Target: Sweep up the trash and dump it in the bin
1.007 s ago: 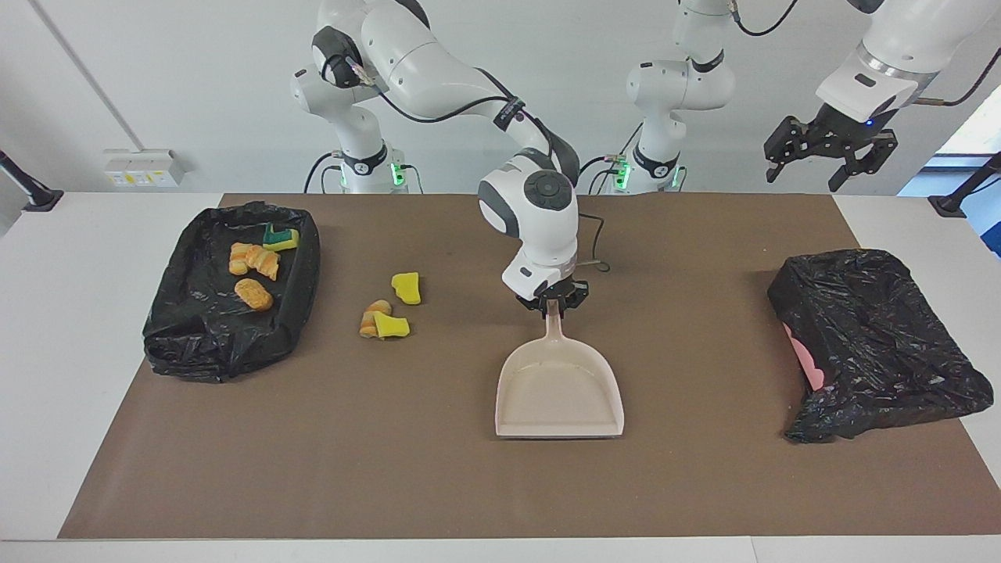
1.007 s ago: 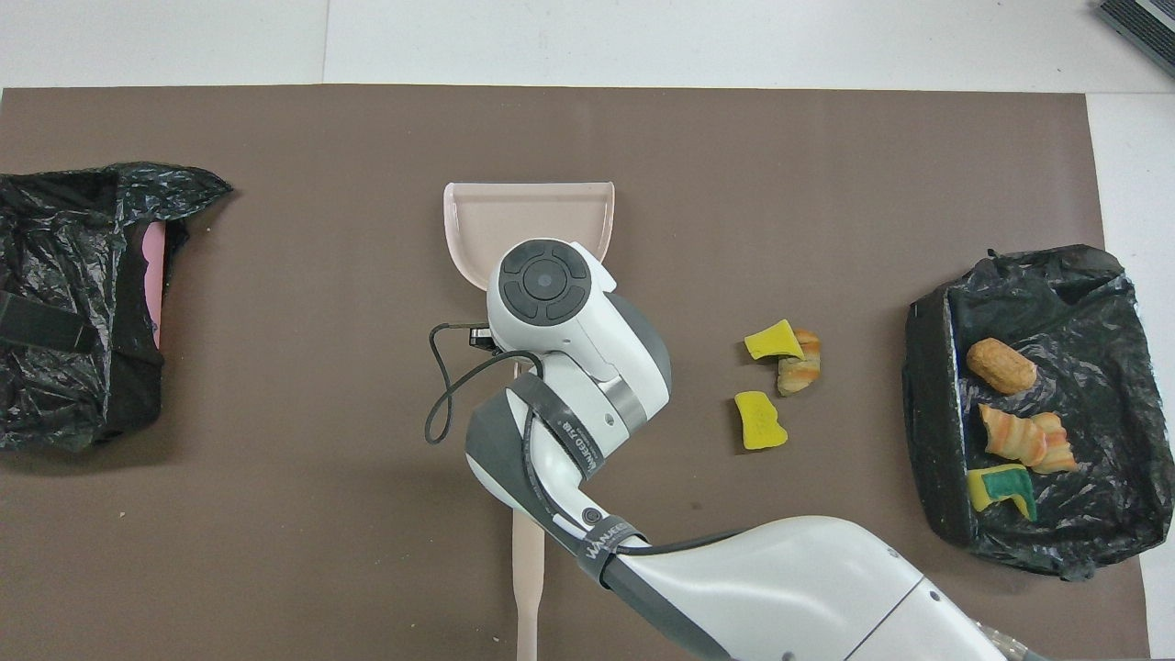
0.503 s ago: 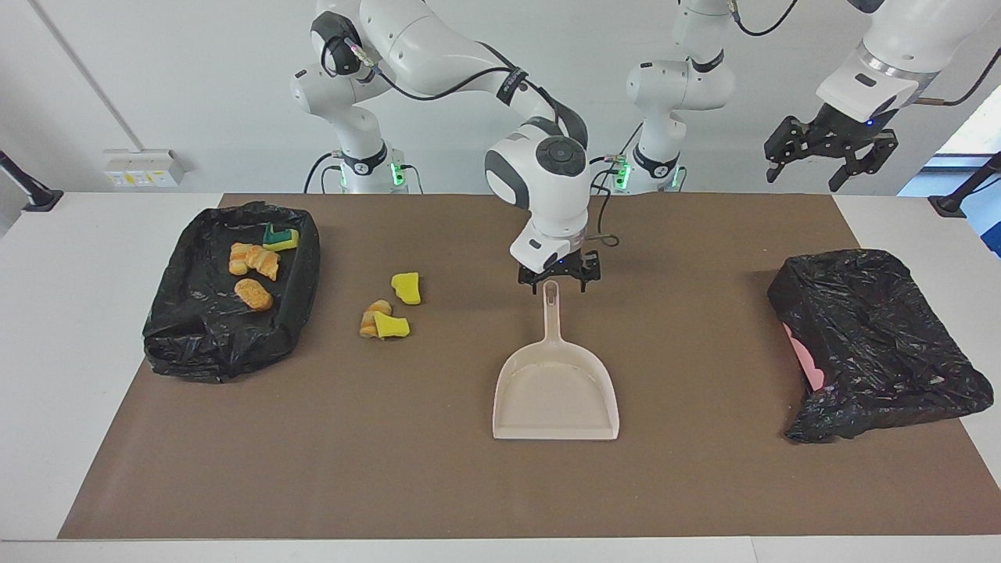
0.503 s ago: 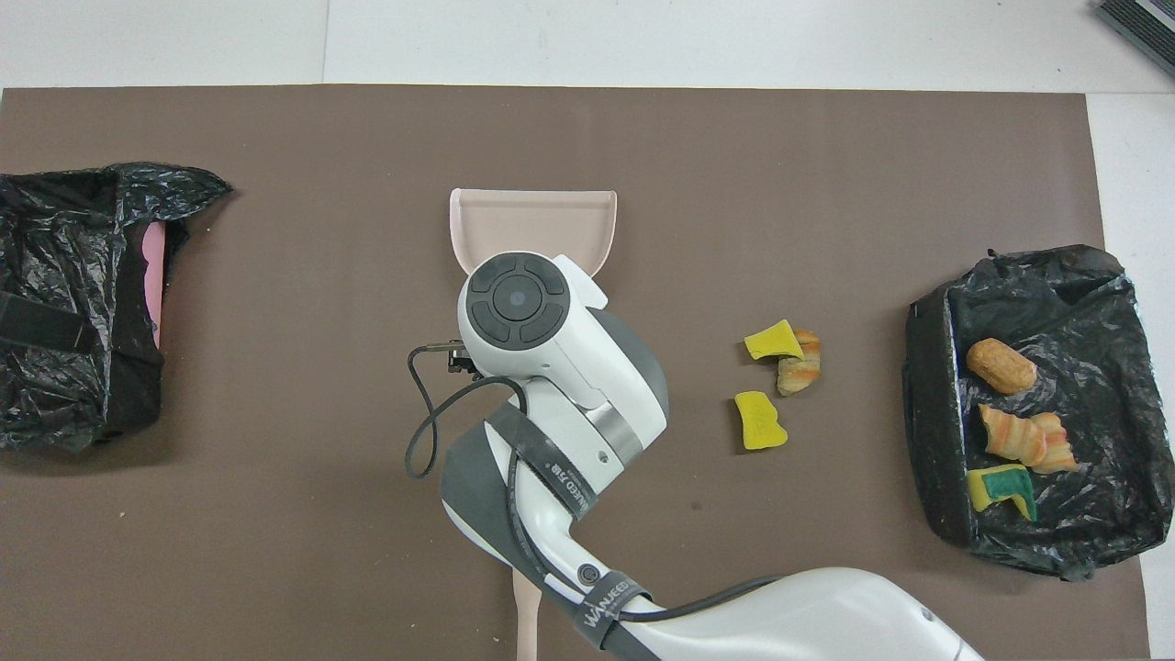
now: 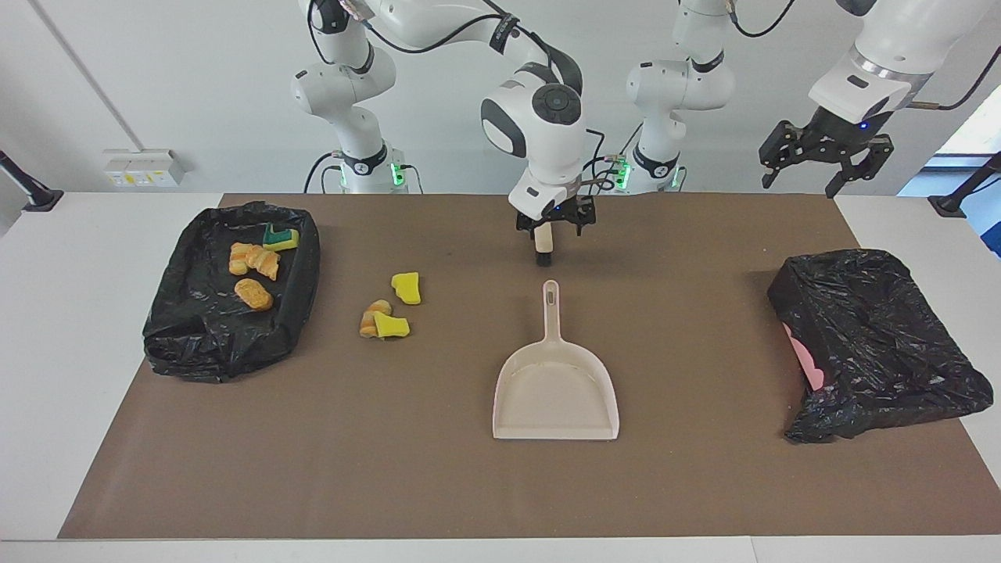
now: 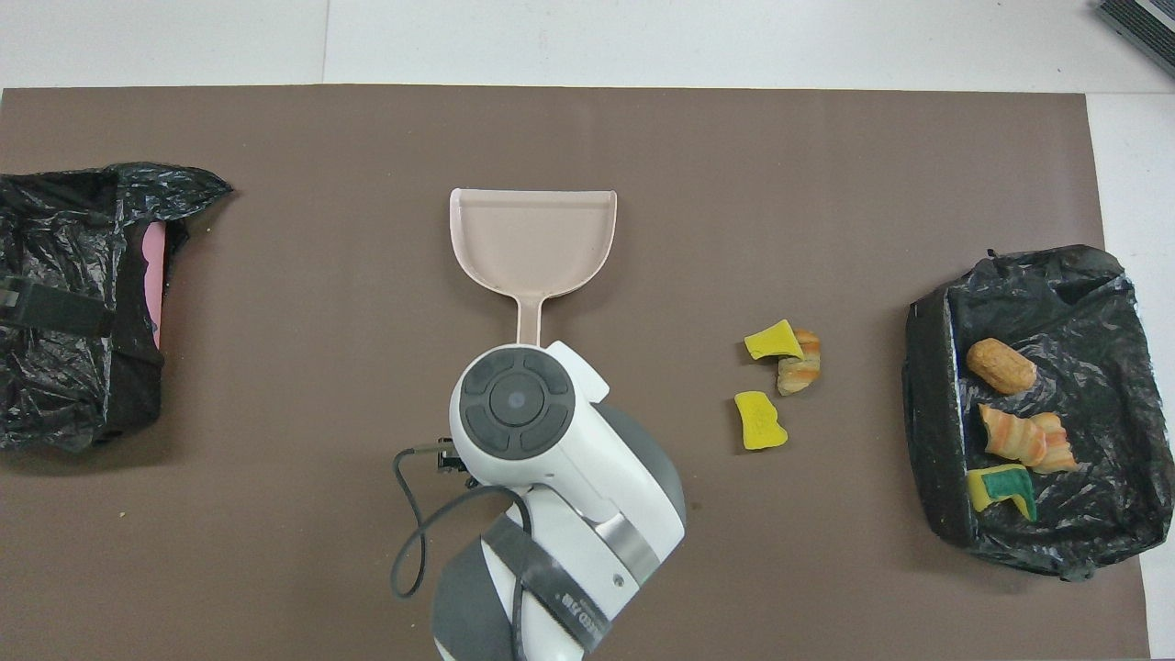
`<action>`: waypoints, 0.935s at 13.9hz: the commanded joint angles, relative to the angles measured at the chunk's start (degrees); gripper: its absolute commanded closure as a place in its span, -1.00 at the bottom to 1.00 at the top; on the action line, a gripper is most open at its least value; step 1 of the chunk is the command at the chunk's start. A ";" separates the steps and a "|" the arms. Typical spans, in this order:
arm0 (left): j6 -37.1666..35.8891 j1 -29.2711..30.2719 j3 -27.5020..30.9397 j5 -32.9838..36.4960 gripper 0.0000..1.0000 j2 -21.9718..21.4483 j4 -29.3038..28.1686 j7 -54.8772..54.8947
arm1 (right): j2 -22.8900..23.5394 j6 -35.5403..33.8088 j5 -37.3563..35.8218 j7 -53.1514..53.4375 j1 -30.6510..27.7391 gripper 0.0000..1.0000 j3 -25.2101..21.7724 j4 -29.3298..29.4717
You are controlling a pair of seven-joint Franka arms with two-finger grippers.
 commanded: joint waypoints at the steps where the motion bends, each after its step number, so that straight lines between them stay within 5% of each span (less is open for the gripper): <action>1: 5.28 -4.60 0.25 1.18 -1.00 3.38 -0.49 -2.67 | -8.64 8.12 3.69 -0.20 2.53 -1.00 0.28 -14.37; 6: 12.67 -10.32 0.07 1.09 -1.00 10.33 0.56 -6.20 | -15.96 17.98 6.95 0.24 8.59 -1.00 0.37 -29.96; 13: 26.20 -20.52 -0.37 0.65 -1.00 17.54 -6.53 -23.69 | -15.96 22.66 6.95 2.70 14.93 -1.00 0.37 -36.12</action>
